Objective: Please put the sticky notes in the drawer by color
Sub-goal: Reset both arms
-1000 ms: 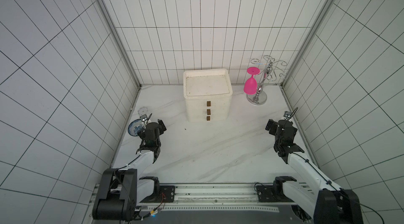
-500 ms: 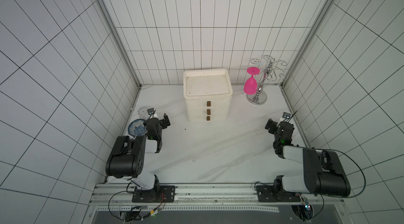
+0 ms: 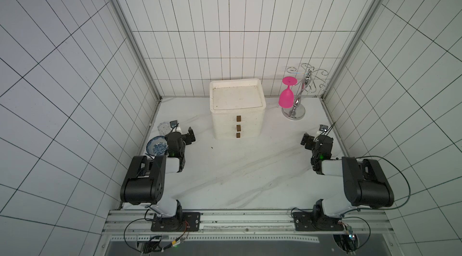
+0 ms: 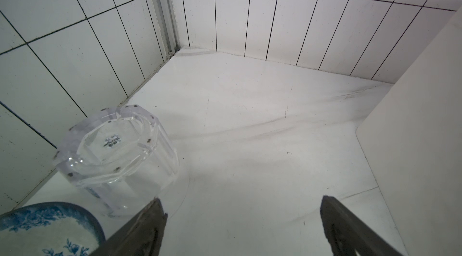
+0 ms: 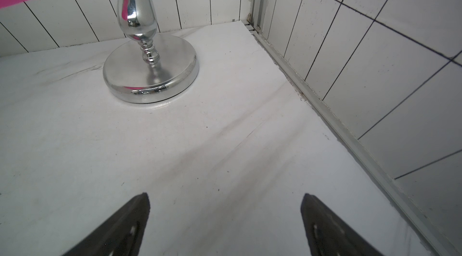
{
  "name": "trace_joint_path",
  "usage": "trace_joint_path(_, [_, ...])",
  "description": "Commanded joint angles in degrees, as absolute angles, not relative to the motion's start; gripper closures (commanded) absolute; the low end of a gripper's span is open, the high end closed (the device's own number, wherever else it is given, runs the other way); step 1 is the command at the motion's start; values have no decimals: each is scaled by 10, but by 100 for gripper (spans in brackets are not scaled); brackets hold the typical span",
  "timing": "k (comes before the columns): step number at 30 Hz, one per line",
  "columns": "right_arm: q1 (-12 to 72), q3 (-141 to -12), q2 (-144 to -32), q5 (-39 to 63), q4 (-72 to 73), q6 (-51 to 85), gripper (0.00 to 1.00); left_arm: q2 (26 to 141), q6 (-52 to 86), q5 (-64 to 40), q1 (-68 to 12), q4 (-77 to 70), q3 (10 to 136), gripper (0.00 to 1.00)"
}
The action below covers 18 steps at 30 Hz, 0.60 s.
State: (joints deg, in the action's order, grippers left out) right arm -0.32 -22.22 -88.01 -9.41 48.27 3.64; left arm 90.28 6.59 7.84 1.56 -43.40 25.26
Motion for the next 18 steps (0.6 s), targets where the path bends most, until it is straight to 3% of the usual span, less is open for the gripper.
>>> trace_joint_path(1, [-1, -236, -881, -94, 484, 32, 1, 893, 60, 72, 15, -433, 261, 1])
trace_joint_path(18, [0, -238, -881, -93, 480, 31, 1, 892, 61, 73, 15, -432, 261, 1])
